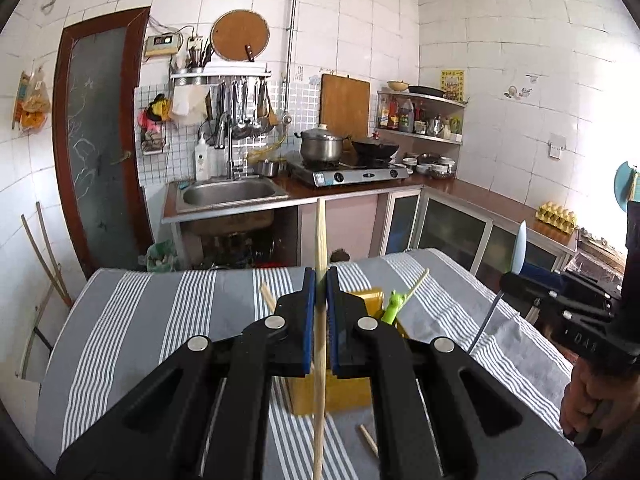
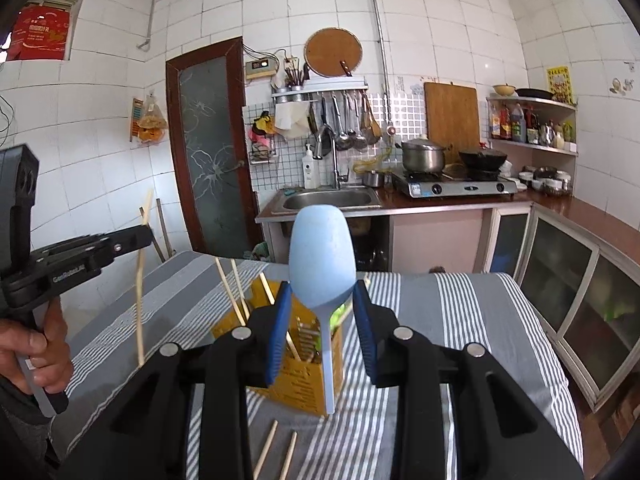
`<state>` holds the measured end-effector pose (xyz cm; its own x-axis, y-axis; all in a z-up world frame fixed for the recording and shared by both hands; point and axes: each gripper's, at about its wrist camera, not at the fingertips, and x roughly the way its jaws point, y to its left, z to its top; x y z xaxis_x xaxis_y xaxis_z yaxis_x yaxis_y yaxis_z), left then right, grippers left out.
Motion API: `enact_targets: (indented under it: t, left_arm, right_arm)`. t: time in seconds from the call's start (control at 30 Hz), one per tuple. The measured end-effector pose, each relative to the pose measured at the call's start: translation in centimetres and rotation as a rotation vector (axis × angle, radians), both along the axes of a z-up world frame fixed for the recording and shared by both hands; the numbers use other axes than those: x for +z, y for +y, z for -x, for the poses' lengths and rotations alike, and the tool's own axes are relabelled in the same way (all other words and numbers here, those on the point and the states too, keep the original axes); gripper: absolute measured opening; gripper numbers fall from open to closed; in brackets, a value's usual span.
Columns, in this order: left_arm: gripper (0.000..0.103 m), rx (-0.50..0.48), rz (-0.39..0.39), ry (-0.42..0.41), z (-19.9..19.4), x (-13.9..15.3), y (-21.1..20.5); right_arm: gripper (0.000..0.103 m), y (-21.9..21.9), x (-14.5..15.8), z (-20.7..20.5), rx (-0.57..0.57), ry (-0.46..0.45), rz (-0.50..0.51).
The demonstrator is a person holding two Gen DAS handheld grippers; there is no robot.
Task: Organize utensils
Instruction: 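Lift the spoon toward the yellow holder with the right tool while the left tool inserts the chopstick, then lower the blue spoon into the holder and open the right tool while the left tool releases its chopstick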
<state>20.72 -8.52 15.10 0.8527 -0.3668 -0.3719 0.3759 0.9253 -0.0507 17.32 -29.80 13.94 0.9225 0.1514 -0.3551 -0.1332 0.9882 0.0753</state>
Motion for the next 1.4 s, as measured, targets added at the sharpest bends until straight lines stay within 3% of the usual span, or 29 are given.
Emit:
enact_targets:
  t: [0.73, 1.07, 1.4]
  left_arm:
    - [0.005, 0.02, 0.021, -0.05, -9.0, 2.6, -2.5]
    - [0.005, -0.001, 0.033, -0.085, -10.7, 3.1, -3.5]
    - [0.005, -0.015, 0.03, -0.046, -11.4, 1.3, -4.0]
  right_arm:
    - [0.032, 0.6, 1.5, -5.8, 0.025, -0.017, 0.005]
    - [0.032, 1.3, 1.1, -8.0, 0.04, -0.011, 0.013]
    - [0.032, 1.6, 0.2, -9.5, 0.051, 0.015, 0.011]
